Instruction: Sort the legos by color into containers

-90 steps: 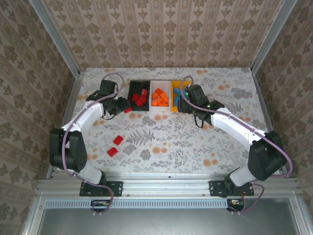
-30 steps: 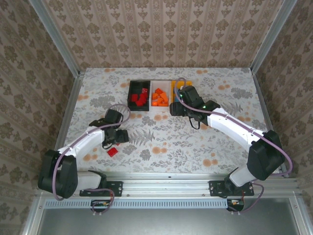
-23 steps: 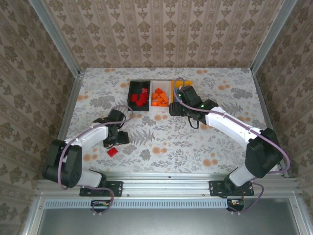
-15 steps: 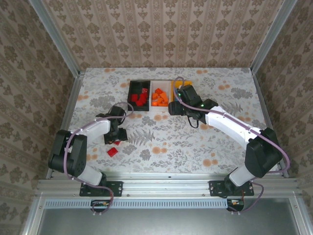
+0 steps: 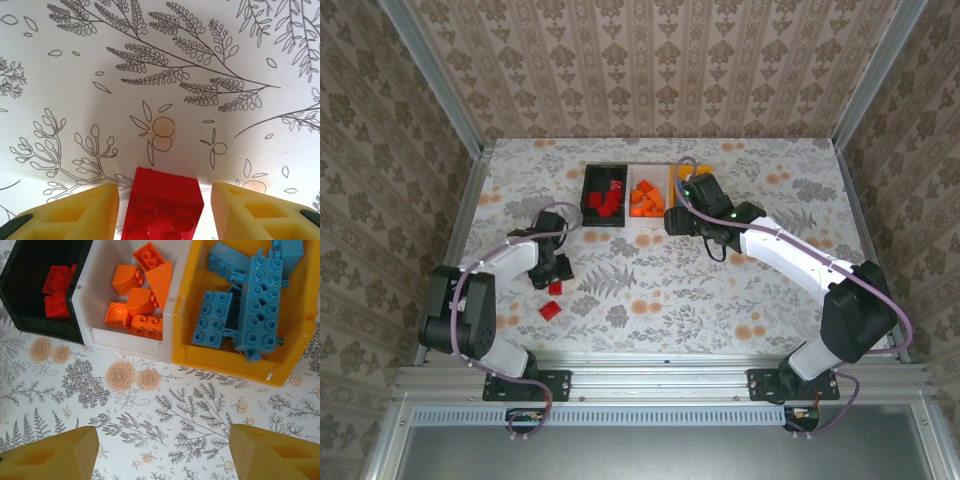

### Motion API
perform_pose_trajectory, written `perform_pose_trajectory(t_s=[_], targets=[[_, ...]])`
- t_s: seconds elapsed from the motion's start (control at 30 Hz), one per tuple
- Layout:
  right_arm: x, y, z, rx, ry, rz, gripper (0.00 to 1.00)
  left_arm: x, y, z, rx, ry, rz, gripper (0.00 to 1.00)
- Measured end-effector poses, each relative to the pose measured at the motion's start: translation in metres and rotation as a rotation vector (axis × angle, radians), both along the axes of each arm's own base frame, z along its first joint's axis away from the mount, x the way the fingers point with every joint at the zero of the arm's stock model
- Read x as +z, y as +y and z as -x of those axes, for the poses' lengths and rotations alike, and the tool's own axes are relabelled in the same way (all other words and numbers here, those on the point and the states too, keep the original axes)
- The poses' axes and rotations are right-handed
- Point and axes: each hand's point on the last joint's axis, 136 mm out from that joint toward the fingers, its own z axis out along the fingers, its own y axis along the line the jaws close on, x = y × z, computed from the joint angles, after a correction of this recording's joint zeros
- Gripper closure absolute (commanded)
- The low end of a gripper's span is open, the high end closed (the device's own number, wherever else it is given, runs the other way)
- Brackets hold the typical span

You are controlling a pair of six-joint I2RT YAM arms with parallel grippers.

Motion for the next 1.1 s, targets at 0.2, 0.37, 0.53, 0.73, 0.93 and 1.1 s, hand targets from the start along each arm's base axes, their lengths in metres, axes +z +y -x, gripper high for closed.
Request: perform_pose_trajectory(t_s=[0.2, 0.37, 0.53, 0.73, 0.93, 1.1], targets=[[0.0, 0.001, 0.001, 0.003, 0.0, 0.0, 0.29, 0.0, 0.0, 0.008, 0.016, -0.004, 0.016, 0.56], [0.0, 0.001, 0.0, 0.002, -0.001, 0.0, 0.29, -0.002, 0.001, 0.01, 0.024, 0.002, 0.016, 0.55], [0.0, 0.001, 0.0, 0.003, -0.001, 0.0, 0.29, -0.006, 0.001, 0.014, 0.037, 0.011, 0.021, 0.55], [0.0, 0.001, 0.0, 0.002, -0.001, 0.0, 0.29, -0.006, -0.002, 0.011, 0.038, 0.001, 0.035, 0.79], [0.003, -0.003, 0.002, -0.004, -0.012, 0.003, 0.29, 0.015, -0.007, -0.002, 0.033, -0.04, 0.052, 0.78], [-0.002, -0.011, 0.009, -0.019, -0.01, 0.021, 0.29, 0.084, -0.044, -0.073, -0.045, -0.196, 0.131, 0.79]])
